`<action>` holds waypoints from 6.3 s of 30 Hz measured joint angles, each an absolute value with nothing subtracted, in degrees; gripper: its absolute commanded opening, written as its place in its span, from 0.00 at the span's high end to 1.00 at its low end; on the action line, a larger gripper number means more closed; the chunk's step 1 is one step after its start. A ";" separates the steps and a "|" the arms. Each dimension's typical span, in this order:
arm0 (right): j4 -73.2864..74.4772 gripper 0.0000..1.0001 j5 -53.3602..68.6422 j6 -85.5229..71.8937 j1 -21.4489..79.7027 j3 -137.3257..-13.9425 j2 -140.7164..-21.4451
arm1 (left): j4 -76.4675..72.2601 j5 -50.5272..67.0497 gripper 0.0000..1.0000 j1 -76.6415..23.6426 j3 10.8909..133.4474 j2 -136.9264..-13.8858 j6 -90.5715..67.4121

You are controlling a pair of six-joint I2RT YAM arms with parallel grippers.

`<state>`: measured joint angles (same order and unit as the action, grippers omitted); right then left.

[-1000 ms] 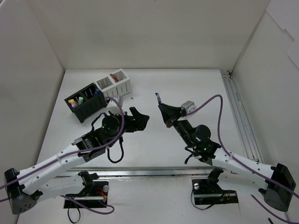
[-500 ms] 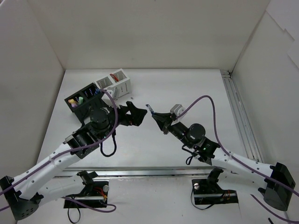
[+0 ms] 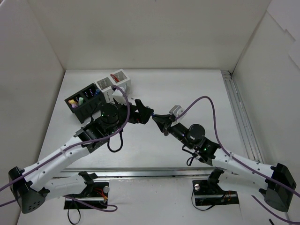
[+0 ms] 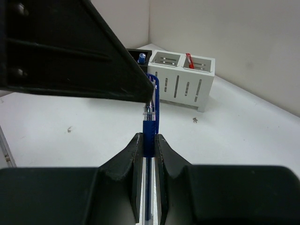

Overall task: Sort the stationery into containers
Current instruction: Close the pen cap on the pen, then place the pen in the storage box.

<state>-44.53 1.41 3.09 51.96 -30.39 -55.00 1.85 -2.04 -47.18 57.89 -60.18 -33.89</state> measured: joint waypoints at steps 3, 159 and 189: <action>-44.51 1.00 1.83 3.09 51.99 -30.39 -55.00 | 1.23 -1.91 0.27 -47.18 57.89 -61.82 -34.30; -54.65 0.62 -12.58 7.95 54.02 -30.74 -55.81 | -6.39 -7.11 1.00 -51.07 55.66 -66.87 -42.81; -38.11 0.02 -25.54 0.30 54.00 -29.98 -48.34 | -7.03 -21.56 1.00 -22.83 60.51 -63.90 -17.63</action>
<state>-38.11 -25.54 0.30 54.00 -29.98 -48.34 -7.03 -21.56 -22.83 60.51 -63.90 -17.63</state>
